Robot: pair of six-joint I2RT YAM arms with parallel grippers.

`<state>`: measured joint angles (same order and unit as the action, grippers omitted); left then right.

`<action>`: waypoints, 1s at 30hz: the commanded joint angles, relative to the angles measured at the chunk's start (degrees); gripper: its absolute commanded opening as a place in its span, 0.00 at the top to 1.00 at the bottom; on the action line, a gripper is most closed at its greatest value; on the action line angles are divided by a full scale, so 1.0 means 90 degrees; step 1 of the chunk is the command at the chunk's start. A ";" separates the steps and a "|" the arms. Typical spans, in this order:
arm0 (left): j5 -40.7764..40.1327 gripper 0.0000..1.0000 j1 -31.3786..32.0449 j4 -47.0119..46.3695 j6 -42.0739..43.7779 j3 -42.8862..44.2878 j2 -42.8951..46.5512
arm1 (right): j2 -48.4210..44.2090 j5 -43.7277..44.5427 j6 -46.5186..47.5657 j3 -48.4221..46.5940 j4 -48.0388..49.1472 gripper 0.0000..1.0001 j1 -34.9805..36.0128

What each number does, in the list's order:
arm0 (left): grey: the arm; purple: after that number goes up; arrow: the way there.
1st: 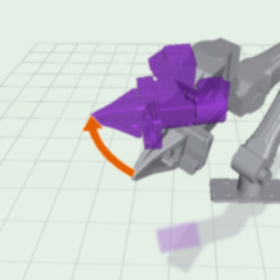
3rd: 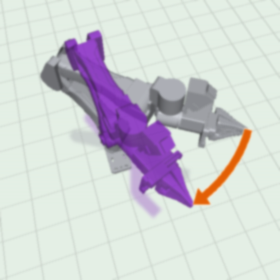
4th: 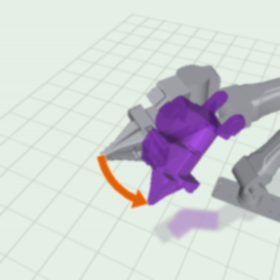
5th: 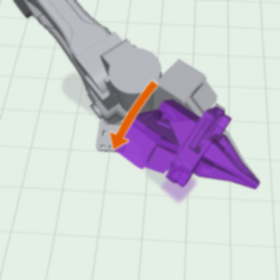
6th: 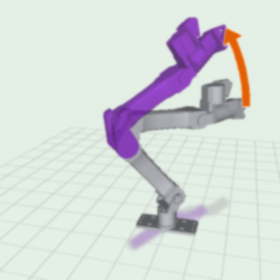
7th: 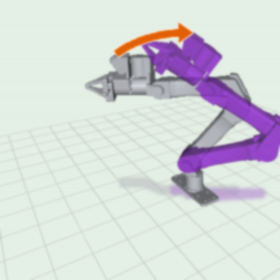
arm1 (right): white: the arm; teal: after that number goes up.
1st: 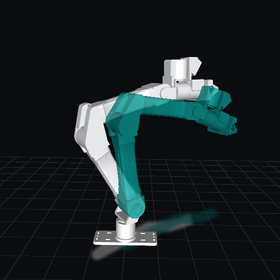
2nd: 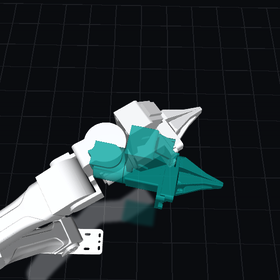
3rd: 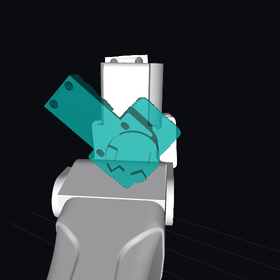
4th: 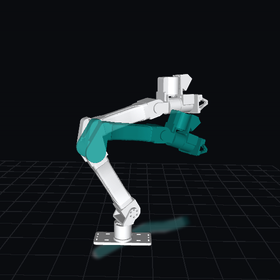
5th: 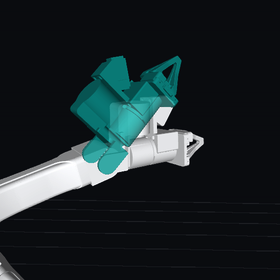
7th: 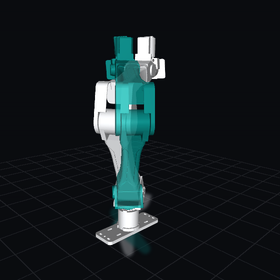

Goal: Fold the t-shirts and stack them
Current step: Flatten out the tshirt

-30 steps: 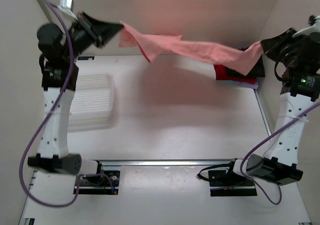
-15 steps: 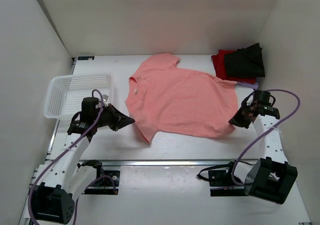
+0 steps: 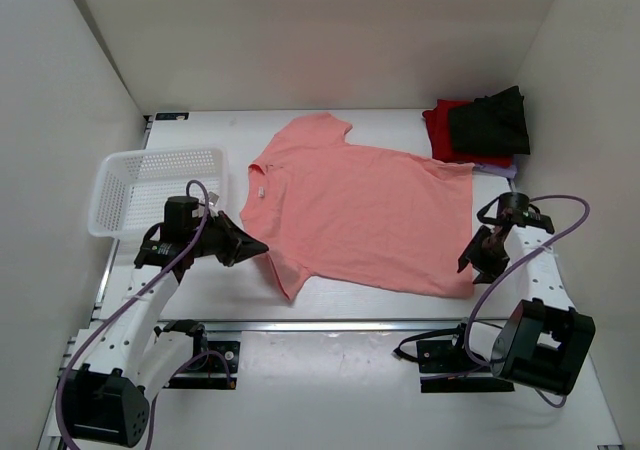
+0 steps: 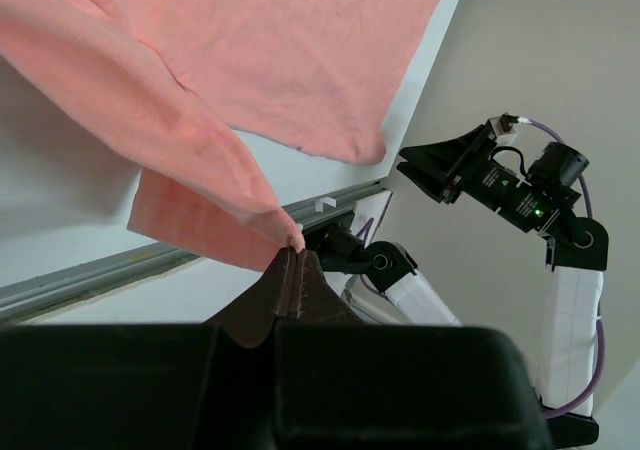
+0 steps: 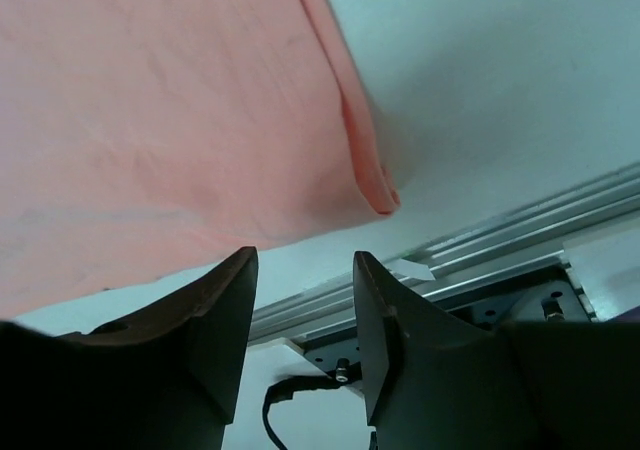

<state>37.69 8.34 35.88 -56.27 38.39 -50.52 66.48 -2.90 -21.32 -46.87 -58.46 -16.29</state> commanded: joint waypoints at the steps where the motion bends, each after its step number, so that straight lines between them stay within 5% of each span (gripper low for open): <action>1: 0.0186 1.00 -0.0018 0.0018 0.0100 0.0226 0.0067 | -0.0052 0.0205 -0.0188 0.0295 -0.0331 0.59 -0.0016; 10: 0.0343 1.00 -0.0145 0.0027 0.0226 0.0392 -0.0041 | 0.0406 0.0312 -0.0785 0.0530 0.0068 0.52 0.0512; 11: 0.0324 1.00 -0.0194 0.0066 0.0227 0.0421 -0.0079 | 0.0532 0.0302 -0.0766 0.0559 0.0176 0.54 0.0512; 15: 0.0324 1.00 -0.0243 0.0377 0.0519 0.0646 -0.0206 | 0.0788 0.0243 -0.0658 0.0560 0.0187 1.00 0.0541; 25: 0.0187 1.00 -0.0282 0.1268 0.1184 0.1360 -0.0383 | -0.0160 0.0069 -0.0639 0.0422 -0.0829 1.00 0.0357; 29: 0.0324 1.00 -0.0233 0.1063 0.0979 0.1349 -0.0344 | -0.0053 -0.0360 -0.0667 0.0706 -0.0518 0.56 -0.0084; 30: 0.0275 1.00 -0.0223 0.1101 0.0979 0.1388 -0.0363 | 0.0044 -0.0449 -0.0852 0.0774 -0.0430 0.53 -0.0152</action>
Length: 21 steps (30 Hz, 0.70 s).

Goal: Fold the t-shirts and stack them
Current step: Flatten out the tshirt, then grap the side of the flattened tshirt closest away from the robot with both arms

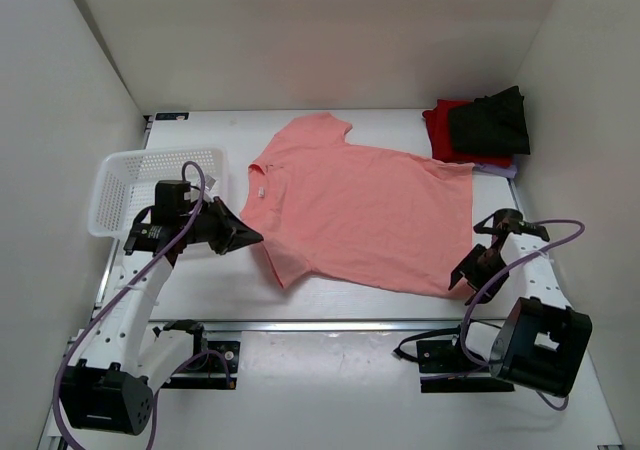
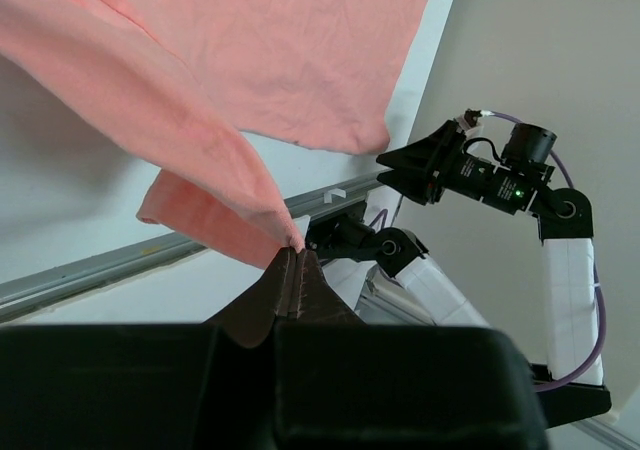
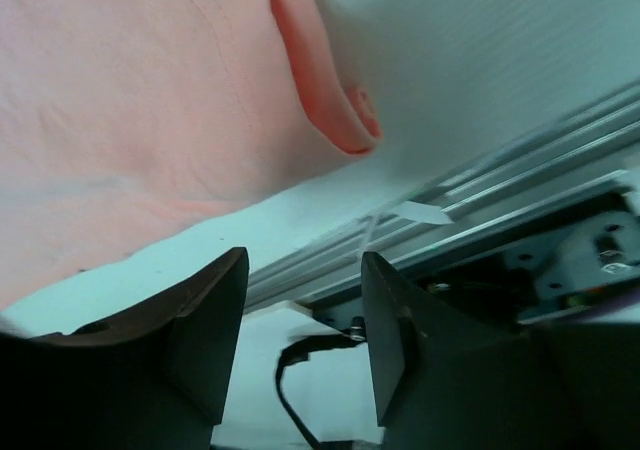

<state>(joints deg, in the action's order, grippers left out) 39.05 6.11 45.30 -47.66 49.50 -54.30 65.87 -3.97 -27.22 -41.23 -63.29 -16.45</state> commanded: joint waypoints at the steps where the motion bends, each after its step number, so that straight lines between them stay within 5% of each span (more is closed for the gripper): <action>1: 0.0163 1.00 0.0015 0.0084 0.0041 0.0213 0.0057 | 0.0094 -0.0572 -0.0324 0.0264 0.0234 0.53 -0.0174; 14: 0.0232 1.00 -0.0083 0.0026 -0.0017 0.0008 0.0272 | 0.0192 0.0294 -0.1701 0.1027 0.1221 0.56 -0.0233; 17: 0.0251 1.00 -0.0083 0.0035 -0.0016 0.0018 0.0282 | -0.0033 0.0682 -0.1867 0.1056 0.1309 0.78 -0.0194; 18: 0.0271 1.00 -0.0131 0.0006 -0.0007 -0.0021 0.0253 | -0.0256 0.0791 -0.1926 0.1066 0.1300 0.97 -0.0213; 21: 0.0281 1.00 -0.0083 -0.0014 -0.0056 -0.0050 0.0243 | -0.0706 0.0744 -0.2102 0.1037 0.1115 1.00 -0.0360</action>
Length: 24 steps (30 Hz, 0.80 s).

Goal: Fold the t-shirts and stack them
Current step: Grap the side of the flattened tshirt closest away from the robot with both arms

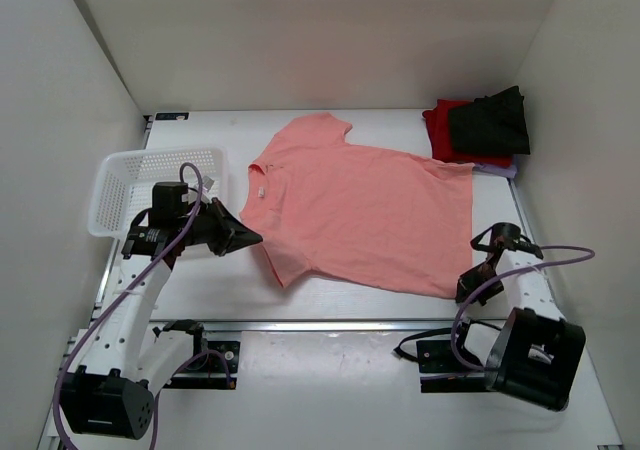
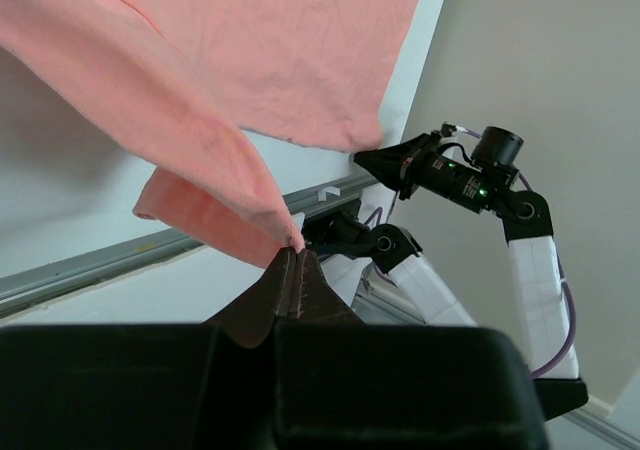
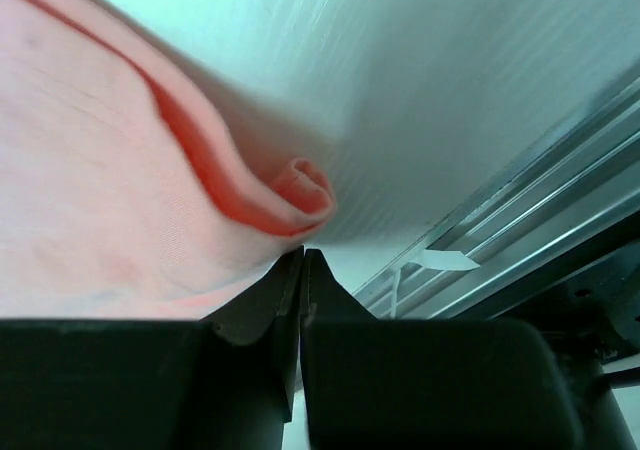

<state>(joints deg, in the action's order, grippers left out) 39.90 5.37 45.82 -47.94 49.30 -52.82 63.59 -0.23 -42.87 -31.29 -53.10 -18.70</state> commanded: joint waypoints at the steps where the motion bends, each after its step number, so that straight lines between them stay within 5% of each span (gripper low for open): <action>1: 0.0186 1.00 0.0009 -0.0140 -0.0015 -0.0028 0.0049 | -0.0571 0.0261 -0.0363 -0.0088 -0.0163 1.00 -0.0168; 5: 0.0196 1.00 0.0058 -0.0228 -0.0044 -0.0019 -0.0030 | -0.0932 0.0084 -0.0412 -0.0118 -0.0447 1.00 -0.0236; 8: 0.0205 1.00 0.0068 -0.0238 -0.0054 0.0011 -0.0049 | -0.1196 -0.0325 -0.0626 0.0194 -0.0195 0.59 -0.0432; 10: 0.0206 1.00 0.0038 -0.0238 -0.0044 0.0040 -0.0069 | -0.1216 -0.0394 -0.0773 0.0438 0.0010 0.48 -0.0432; 13: 0.0215 1.00 0.0019 -0.0111 0.0083 0.0117 -0.0098 | -0.1178 -0.0162 -0.1124 0.0546 0.0323 0.47 -0.0286; 15: 0.0215 1.00 0.0038 -0.0063 0.0132 0.0138 -0.0127 | -0.1070 -0.0014 -0.1126 0.0576 0.0383 0.49 -0.0217; 17: 0.0215 1.00 0.0000 -0.0062 0.0171 0.0138 -0.0108 | -0.0885 -0.0023 -0.0979 0.0567 0.0422 0.76 -0.0305; 18: 0.0215 1.00 0.0048 -0.0033 0.0151 0.0196 -0.0079 | -0.0865 0.0015 -0.1027 0.0528 0.0315 1.00 -0.0296; 24: 0.0011 1.00 0.0009 0.0736 0.0610 0.0576 -0.0274 | -0.1635 -0.0354 -0.1087 0.0079 -0.0933 1.00 -0.0275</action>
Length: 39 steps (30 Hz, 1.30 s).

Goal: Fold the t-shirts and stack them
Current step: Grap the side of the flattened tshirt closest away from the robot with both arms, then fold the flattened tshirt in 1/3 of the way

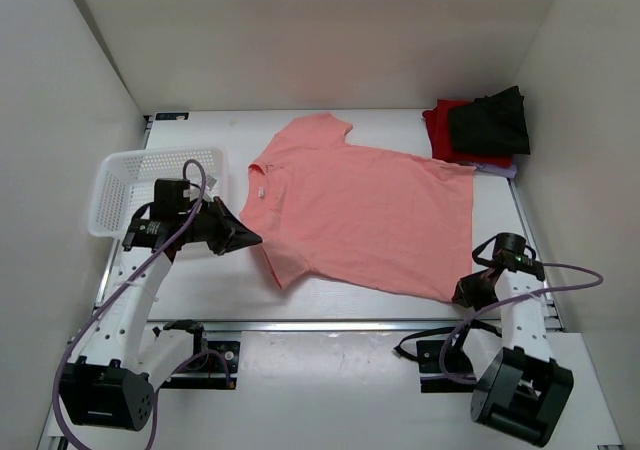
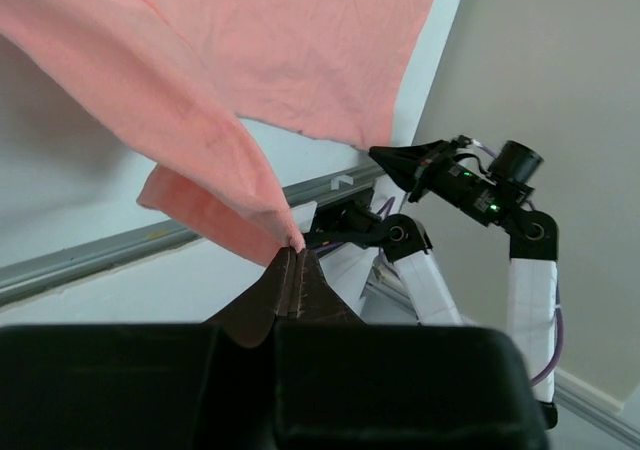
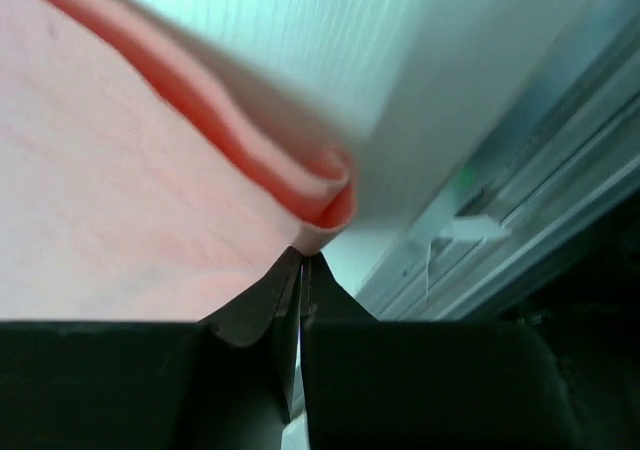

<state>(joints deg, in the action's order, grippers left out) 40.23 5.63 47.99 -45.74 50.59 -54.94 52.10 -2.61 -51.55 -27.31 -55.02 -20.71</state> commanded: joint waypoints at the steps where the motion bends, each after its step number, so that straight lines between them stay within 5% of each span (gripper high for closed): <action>1: -0.0152 1.00 0.0019 0.0624 0.0510 0.0637 -0.0077 | -0.0504 -0.0168 -0.0083 -0.0422 -0.0993 1.00 -0.0110; 6: -0.0543 1.00 -0.0049 0.1533 0.1019 0.1117 -0.0243 | -0.0662 -0.0207 -0.0064 -0.0997 -0.1630 1.00 -0.0140; 17: -0.0807 1.00 -0.0244 0.0841 0.0629 0.1009 -0.0497 | -0.0447 -0.0335 0.0493 -0.1272 -0.1338 1.00 -0.0824; 31: -0.1051 1.00 -0.0196 -0.0487 0.0062 0.2054 -0.2419 | 0.0753 -0.0511 0.0572 -0.1223 -0.0127 0.99 -0.0834; 39: -0.1130 1.00 -0.0254 -0.0664 0.0101 0.3449 -0.3709 | 0.1876 -0.0647 0.0601 -0.1750 0.0624 1.00 -0.0678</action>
<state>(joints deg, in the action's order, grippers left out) 30.65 3.53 44.51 -44.66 76.60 -86.72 66.76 -8.03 -46.11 -39.64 -54.08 -27.68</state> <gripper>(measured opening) 0.012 0.003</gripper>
